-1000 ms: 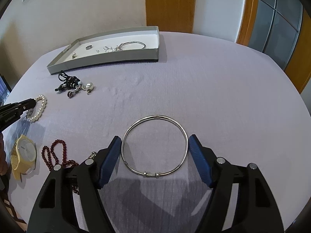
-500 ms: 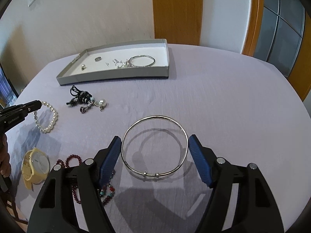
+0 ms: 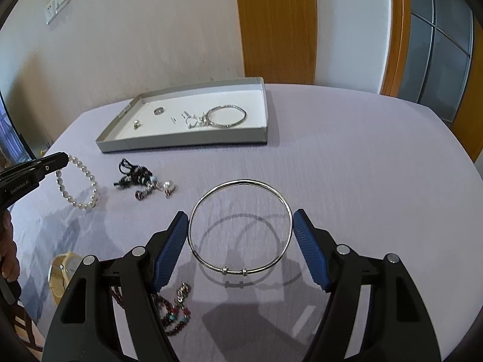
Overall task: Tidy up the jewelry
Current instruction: 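Carry pearl bracelet and silver bangle into the grey tray with both tools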
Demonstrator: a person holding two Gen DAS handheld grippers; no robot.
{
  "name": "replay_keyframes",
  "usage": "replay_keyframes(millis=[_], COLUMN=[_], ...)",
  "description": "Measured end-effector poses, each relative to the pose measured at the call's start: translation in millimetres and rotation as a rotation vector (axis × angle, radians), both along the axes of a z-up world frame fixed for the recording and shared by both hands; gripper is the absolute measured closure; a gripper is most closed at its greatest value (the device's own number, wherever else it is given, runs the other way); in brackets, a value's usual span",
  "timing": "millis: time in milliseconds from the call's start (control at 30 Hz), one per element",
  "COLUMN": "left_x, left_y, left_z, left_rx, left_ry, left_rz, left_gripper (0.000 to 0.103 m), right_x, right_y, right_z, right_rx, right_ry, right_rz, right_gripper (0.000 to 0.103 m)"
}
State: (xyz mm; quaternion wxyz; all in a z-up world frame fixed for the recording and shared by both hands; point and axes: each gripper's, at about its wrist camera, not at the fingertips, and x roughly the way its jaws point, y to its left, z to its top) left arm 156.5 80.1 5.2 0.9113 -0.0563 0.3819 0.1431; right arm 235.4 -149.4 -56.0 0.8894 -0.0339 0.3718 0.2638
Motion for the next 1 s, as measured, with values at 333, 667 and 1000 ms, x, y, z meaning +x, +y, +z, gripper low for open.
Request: replay_keyframes(millis=[333, 667, 1000], left_x=[30, 100, 161], left_y=[5, 22, 46], left_z=[31, 42, 25], left_rx=[0.001, -0.008, 0.002], left_ry=[-0.039, -0.050, -0.019], left_rz=[0.000, 0.003, 0.003], left_gripper=[0.094, 0.094, 0.094], right_x=[31, 91, 130], right_y=[22, 68, 125], right_z=[22, 32, 15], right_rx=[0.044, 0.102, 0.113], right_ry=[-0.023, -0.025, -0.004], right_rz=[0.031, 0.079, 0.162], right_gripper=[0.030, 0.030, 0.030])
